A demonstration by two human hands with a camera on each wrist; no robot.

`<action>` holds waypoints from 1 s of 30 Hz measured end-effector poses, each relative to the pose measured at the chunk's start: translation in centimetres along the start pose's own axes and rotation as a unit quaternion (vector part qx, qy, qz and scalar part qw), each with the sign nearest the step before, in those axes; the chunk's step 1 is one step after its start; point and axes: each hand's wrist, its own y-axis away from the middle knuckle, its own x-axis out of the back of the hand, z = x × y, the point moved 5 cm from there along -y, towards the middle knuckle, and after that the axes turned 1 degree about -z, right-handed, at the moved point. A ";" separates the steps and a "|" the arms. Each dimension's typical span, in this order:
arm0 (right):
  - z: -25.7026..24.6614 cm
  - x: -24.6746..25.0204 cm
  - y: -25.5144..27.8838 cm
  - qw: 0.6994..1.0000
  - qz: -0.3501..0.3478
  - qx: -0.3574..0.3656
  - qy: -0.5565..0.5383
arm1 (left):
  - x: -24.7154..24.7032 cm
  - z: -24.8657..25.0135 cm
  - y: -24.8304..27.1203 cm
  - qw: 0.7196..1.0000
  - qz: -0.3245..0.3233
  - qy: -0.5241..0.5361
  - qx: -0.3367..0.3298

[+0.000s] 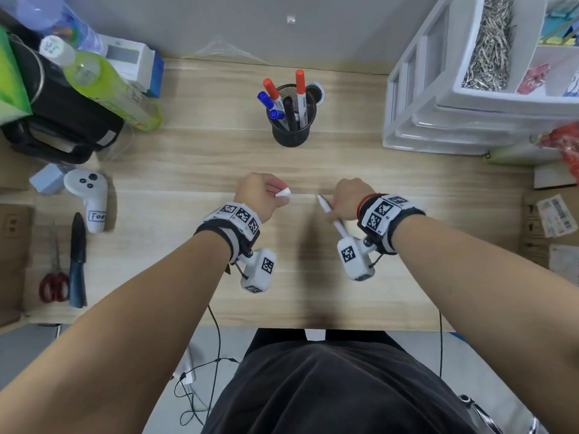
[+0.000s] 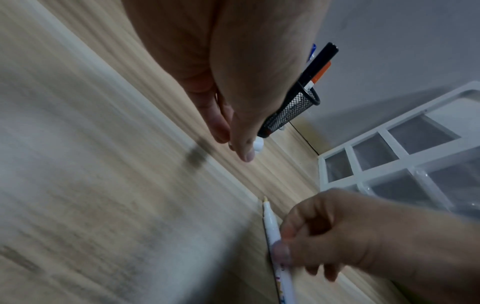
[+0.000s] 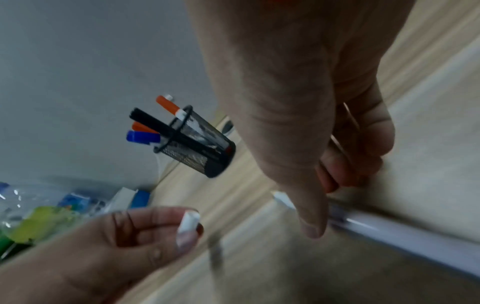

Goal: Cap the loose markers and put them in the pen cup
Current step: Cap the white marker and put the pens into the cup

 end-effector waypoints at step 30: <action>-1.0 5.4 2.3 0.968 0.136 0.209 -0.014 | 1.1 4.6 0.6 0.998 0.025 -0.032 -0.054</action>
